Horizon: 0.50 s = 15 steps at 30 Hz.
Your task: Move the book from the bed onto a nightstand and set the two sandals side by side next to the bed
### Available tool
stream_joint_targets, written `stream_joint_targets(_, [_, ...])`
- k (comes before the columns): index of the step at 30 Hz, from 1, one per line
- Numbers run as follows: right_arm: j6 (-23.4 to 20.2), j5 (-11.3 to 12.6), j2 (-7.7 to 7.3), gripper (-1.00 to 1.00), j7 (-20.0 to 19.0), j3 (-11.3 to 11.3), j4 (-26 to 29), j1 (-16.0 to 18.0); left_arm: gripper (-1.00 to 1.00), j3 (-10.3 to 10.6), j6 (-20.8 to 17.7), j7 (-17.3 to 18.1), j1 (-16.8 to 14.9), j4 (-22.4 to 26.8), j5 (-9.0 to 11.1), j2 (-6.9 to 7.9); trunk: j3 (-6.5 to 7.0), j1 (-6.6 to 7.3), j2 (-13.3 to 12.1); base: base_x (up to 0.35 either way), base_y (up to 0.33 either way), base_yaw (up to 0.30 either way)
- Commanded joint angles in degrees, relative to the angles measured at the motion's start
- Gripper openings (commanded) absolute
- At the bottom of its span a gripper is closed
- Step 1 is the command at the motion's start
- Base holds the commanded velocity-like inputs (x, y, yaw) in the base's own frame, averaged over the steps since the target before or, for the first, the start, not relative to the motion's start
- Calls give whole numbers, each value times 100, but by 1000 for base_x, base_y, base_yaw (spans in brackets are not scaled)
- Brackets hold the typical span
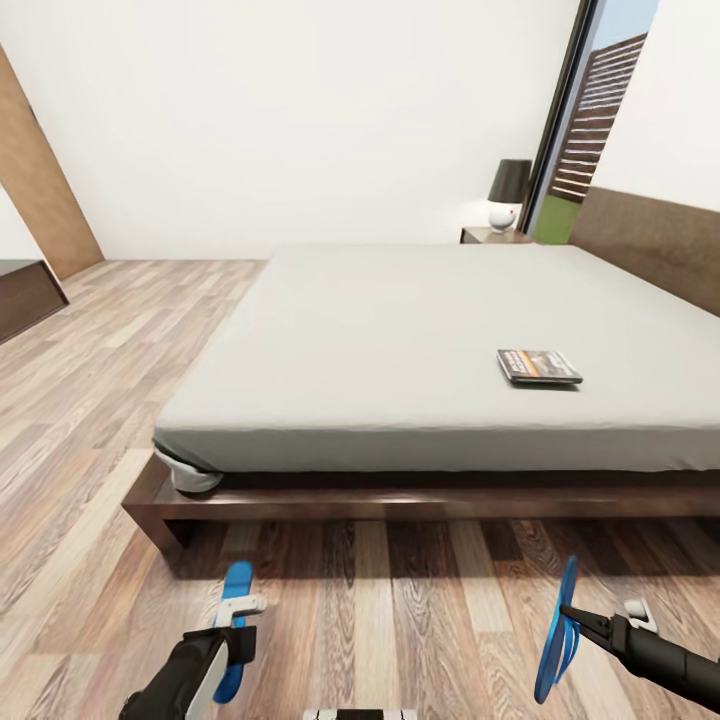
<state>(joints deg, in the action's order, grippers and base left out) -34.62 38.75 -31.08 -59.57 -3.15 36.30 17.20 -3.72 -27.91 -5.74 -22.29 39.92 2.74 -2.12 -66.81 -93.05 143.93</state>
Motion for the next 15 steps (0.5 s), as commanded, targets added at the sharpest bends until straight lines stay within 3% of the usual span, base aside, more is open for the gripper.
stream_joint_targets(1, [-44,36,-2,-100,-2,-2,0,3,-100,-15,-238,-24,-6,144,22,-3,-28,-1,4,0,0,0])
stream_joint_targets(3, [-44,36,-2,-100,-2,-2,0,3,-100,-15,-771,-20,-56,487,15,0,-72,-6,6,0,0,0])
stream_joint_targets(6, [-43,36,-2,-100,-2,-2,0,3,-100,-13,-1062,-25,-91,696,-5,2,-139,-14,10,0,0,0])
stream_joint_targets(15, [-42,36,-4,-100,-2,-10,0,3,-100,-5,-1162,-33,-100,745,-36,1,-338,-37,22,0,0,0])
